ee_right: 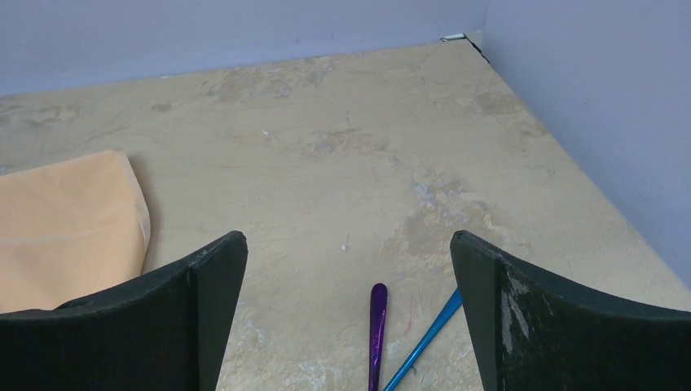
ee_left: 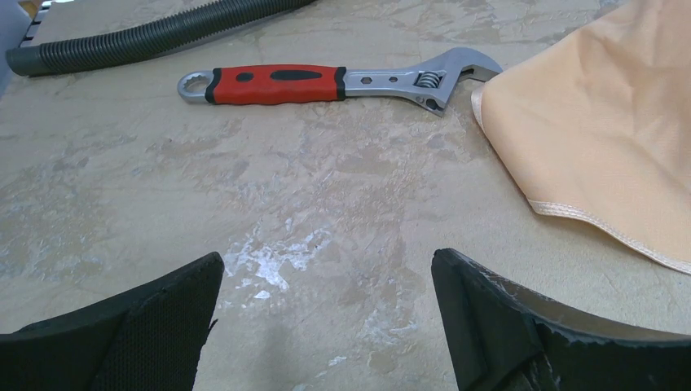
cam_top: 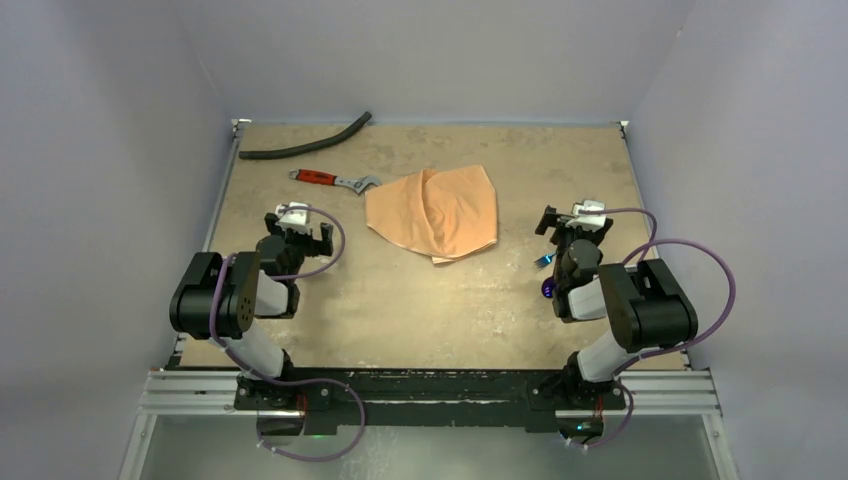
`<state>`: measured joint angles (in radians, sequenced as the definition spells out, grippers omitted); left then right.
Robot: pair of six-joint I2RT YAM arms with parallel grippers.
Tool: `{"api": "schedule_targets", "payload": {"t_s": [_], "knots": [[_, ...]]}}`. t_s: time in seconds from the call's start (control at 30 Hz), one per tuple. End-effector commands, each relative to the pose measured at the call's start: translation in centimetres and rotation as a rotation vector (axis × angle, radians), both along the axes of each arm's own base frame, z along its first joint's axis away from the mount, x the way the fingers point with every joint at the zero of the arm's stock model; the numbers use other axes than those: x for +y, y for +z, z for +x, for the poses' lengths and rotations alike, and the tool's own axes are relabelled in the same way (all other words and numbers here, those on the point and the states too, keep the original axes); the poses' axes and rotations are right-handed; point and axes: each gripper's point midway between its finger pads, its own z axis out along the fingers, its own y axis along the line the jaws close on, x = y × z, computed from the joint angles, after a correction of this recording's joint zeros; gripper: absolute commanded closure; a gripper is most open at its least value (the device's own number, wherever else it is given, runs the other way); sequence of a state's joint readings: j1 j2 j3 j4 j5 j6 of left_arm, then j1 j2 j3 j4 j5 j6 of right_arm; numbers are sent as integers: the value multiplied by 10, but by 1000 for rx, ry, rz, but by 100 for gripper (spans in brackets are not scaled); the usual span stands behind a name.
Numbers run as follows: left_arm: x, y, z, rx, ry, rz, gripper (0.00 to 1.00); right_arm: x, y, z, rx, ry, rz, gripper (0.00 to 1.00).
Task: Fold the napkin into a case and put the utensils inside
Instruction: Pick up the crumpled napkin from the center of the board.
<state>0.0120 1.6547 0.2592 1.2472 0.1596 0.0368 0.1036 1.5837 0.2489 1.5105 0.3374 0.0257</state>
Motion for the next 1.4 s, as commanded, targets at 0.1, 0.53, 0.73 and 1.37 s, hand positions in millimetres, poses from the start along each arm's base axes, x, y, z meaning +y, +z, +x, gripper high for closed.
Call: {"api": "schedule_targets", "payload": {"t_s": [0.1,0.53,0.73,1.37], "knots": [[-2,9,3,-35,-6,-11,1,-1,25,3,-93,-1,8,2],[-7,47,56,223,-76,9,2,11,64,58,184,-33,154,2],[-55,61,49,385,-444,74,1,46,72,90,338,122,627,2],[-135,-17,33,462,-882,795,1,154,27,6,534,245,285,2]]}}
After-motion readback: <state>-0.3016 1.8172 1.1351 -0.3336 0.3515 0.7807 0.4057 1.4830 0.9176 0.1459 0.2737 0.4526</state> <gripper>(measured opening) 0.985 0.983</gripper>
